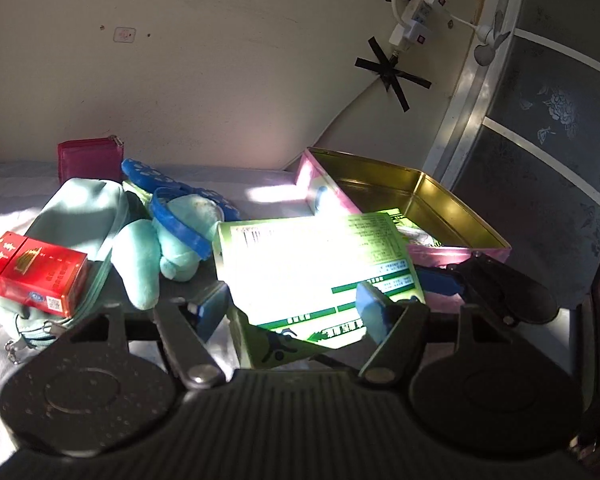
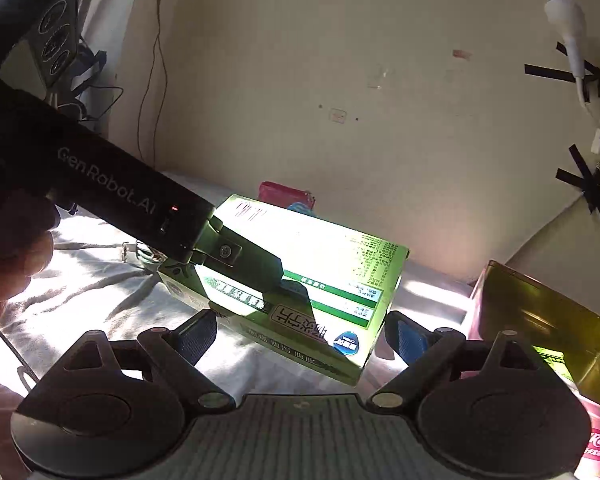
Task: Organize objects
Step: 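Lower the green medicine box into the pink tin and open the right gripper, then return the right gripper to the pile and grasp the red cigarette pack, then carry the red cigarette pack into the pink tin and release it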
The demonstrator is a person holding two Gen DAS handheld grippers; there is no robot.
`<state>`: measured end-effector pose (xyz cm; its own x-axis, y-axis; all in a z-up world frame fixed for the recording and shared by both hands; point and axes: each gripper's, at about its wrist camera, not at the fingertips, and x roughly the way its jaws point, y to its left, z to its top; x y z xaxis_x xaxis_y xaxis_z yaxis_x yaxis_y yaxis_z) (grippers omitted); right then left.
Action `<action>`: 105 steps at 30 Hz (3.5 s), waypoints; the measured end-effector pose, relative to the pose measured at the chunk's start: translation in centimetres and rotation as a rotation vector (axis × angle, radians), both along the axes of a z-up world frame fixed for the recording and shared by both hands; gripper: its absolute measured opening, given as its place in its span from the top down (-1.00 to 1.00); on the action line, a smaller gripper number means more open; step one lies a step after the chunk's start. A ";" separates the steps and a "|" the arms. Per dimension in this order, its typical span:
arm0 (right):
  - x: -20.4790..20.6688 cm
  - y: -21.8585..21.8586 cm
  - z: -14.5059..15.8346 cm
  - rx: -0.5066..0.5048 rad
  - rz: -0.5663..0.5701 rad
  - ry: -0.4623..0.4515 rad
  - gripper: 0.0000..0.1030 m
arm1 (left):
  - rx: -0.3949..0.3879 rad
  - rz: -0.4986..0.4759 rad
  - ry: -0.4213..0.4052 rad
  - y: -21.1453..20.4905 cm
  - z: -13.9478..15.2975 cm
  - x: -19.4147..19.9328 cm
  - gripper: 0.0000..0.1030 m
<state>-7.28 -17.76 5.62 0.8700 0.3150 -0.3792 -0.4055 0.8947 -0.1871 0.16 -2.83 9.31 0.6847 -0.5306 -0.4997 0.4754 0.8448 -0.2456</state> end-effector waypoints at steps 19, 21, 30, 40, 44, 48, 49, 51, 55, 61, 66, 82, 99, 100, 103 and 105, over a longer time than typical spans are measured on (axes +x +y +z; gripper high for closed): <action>10.6 -18.9 -0.7 0.162 -0.367 0.077 -0.68 | 0.182 -0.103 -0.053 -21.6 -0.7 10.1 -0.42; 11.2 -19.5 -1.2 0.178 -0.398 0.093 -0.68 | 0.231 -0.051 -0.054 -22.0 -1.0 10.3 -0.42; 7.9 -19.0 -0.6 0.239 -0.418 0.062 -0.68 | 0.242 0.036 -0.111 -18.4 0.3 7.2 -0.44; 5.5 -15.9 0.9 0.193 -0.415 0.078 -0.68 | 0.209 0.102 -0.121 -13.6 1.0 3.8 -0.48; 4.9 -14.5 1.3 0.178 -0.413 0.079 -0.68 | 0.196 0.135 -0.117 -11.3 1.0 3.0 -0.49; 4.5 -13.1 1.6 0.162 -0.403 0.080 -0.68 | 0.204 0.162 -0.115 -9.1 0.6 2.3 -0.49; 4.4 -12.6 1.6 0.157 -0.400 0.079 -0.68 | 0.205 0.168 -0.112 -8.6 0.4 2.2 -0.49; 4.2 -11.9 1.7 0.148 -0.391 0.077 -0.68 | 0.207 0.182 -0.104 -7.4 0.0 2.1 -0.49; 4.1 -10.1 2.0 0.126 -0.365 0.076 -0.68 | 0.212 0.212 -0.084 -5.2 -0.8 2.0 -0.49; 4.2 -7.2 2.0 0.095 -0.319 0.087 -0.69 | 0.195 0.277 -0.050 -1.0 -2.1 1.7 -0.49; 4.7 -3.8 1.4 0.065 -0.250 0.112 -0.69 | 0.191 0.330 -0.042 3.2 -3.2 0.8 -0.51; 7.5 6.1 -1.7 0.149 0.008 0.266 -0.58 | 0.016 0.552 0.029 17.2 -5.0 0.2 -0.54; 12.7 13.9 -1.7 0.232 0.185 0.356 -0.17 | -0.175 0.454 0.124 20.2 -4.8 7.4 0.16; 13.2 14.0 -2.1 0.248 0.188 0.386 -0.07 | -0.211 0.421 0.138 20.3 -4.9 7.4 0.40; 13.0 14.0 -2.4 0.256 0.172 0.389 -0.01 | -0.193 0.411 0.129 19.7 -4.6 6.8 0.41; 12.3 13.3 -2.2 0.266 0.168 0.376 0.00 | -0.200 0.399 0.129 19.3 -4.2 6.1 0.41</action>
<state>4.99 -4.45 3.46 0.6169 0.5682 -0.5446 -0.5442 0.8078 0.2263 6.25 16.42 5.10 0.7937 -0.3332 -0.5089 0.0779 0.8854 -0.4582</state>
